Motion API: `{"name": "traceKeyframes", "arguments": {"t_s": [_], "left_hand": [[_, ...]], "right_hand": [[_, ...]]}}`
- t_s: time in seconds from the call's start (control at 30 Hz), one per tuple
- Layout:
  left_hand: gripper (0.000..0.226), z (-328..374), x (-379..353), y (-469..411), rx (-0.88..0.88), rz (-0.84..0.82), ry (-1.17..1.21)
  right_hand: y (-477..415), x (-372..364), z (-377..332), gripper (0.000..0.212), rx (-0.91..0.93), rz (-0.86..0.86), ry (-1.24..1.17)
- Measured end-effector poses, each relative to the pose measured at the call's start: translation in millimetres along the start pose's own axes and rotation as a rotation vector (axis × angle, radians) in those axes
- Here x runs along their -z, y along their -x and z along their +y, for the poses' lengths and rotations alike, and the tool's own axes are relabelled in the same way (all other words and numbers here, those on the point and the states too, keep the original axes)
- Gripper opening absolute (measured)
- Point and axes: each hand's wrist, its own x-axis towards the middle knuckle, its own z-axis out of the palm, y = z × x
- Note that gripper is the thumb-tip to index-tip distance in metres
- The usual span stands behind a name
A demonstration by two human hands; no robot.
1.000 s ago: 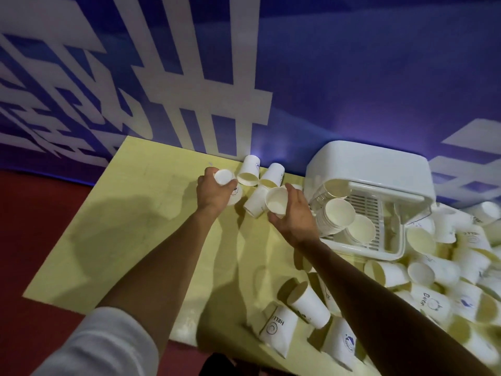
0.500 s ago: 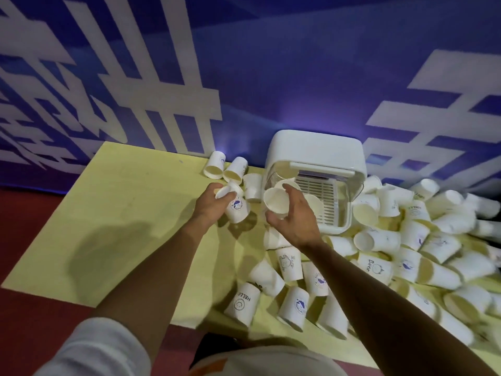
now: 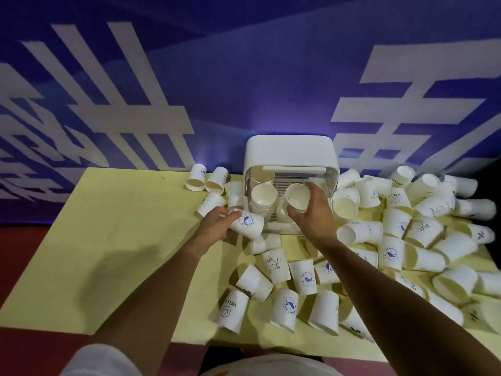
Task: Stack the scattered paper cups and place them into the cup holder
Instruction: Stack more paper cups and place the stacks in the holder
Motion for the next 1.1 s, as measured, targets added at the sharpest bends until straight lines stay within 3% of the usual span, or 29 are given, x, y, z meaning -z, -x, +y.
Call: {"name": "traceKeyframes", "arguments": {"t_s": [0.23, 0.5, 0.73, 0.93, 1.1], "left_hand": [[0.031, -11.6, -1.4, 0.7, 0.047, -0.104, 0.039], [0.040, -22.1, -5.3, -1.7, 0.052, -0.194, 0.240], [0.040, -15.3, -20.0, 5.2, 0.090, -0.316, 0.275], [0.042, -15.7, -40.3, 10.7, 0.087, -0.450, 0.257], [0.041, -2.4, -50.0, 11.4, 0.045, -0.511, 0.213]], "right_hand": [[-3.3, -20.4, 8.8, 0.076, -0.024, -0.074, 0.075], [3.8, -25.1, 14.9, 0.066, 0.020, -0.054, 0.173], [22.6, -15.7, 23.0, 0.049, -0.074, -0.168, 0.038], [36.0, -5.5, 19.0, 0.062, -0.226, -0.382, -0.222], [31.2, -2.5, 15.4, 0.063, -0.313, -0.308, -0.333]]}}
